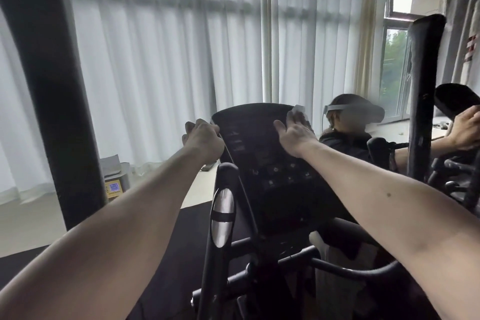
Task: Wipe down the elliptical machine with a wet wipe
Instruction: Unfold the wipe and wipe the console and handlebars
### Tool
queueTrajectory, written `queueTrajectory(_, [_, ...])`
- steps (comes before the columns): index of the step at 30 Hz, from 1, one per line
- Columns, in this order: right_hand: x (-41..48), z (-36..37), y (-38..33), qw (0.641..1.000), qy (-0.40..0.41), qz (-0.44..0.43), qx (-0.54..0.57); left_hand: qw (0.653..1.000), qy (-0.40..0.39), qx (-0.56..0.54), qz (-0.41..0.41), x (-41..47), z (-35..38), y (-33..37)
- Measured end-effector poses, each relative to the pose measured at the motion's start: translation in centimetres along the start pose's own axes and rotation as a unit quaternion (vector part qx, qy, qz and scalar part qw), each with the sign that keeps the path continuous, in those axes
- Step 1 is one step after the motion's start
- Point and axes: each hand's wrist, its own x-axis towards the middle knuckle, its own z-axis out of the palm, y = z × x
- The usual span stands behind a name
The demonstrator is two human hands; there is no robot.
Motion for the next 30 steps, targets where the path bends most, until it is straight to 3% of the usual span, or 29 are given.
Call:
queueTrajectory(2, [-1.1, 0.7, -2.0, 0.999, 0.006, -0.034, -0.015, 1.0, 0.002, 0.002, 0.001, 0.0, 0.1, 0.0])
queueTrajectory(7, [-6.5, 3.8, -8.0, 0.952, -0.004, -0.304, -0.039, 1.0, -0.004, 0.004, -0.001, 0.2, 0.0, 0.0])
queueTrajectory(9, [-6.8, 3.8, -7.7, 0.941, -0.026, -0.335, -0.031, 1.0, -0.003, 0.006, 0.0, 0.3, 0.0, 0.0])
queueTrajectory(11, [-5.9, 3.5, -5.9, 0.953, -0.027, -0.302, -0.02, 1.0, 0.002, 0.009, 0.002, 0.3, 0.1, 0.0])
queueTrajectory(15, [-3.3, 1.8, -0.3, 0.995, -0.004, -0.095, -0.004, 1.0, -0.001, 0.03, 0.004, 0.1, 0.2, 0.2])
queueTrajectory(18, [-3.3, 0.6, 0.7, 1.0, -0.003, -0.014, 0.008, 0.999, -0.006, 0.039, 0.01, 0.0, 0.1, 0.3])
queueTrajectory(20, [-4.4, 0.9, -1.1, 0.999, -0.01, -0.033, 0.007, 0.999, -0.009, 0.041, 0.008, 0.0, 0.1, 0.4])
queueTrajectory(26, [-9.8, 3.6, -5.4, 0.951, -0.043, -0.305, -0.009, 0.998, -0.017, 0.067, 0.005, 0.3, 0.3, 0.6])
queueTrajectory(28, [-9.7, 3.4, -4.6, 0.95, -0.044, -0.309, -0.01, 0.997, -0.014, 0.076, 0.0, 0.5, 0.5, 0.6])
queueTrajectory(30, [-8.8, 2.9, -2.9, 0.97, -0.029, -0.241, 0.0, 0.997, -0.012, 0.08, -0.001, 0.5, 0.8, 0.7])
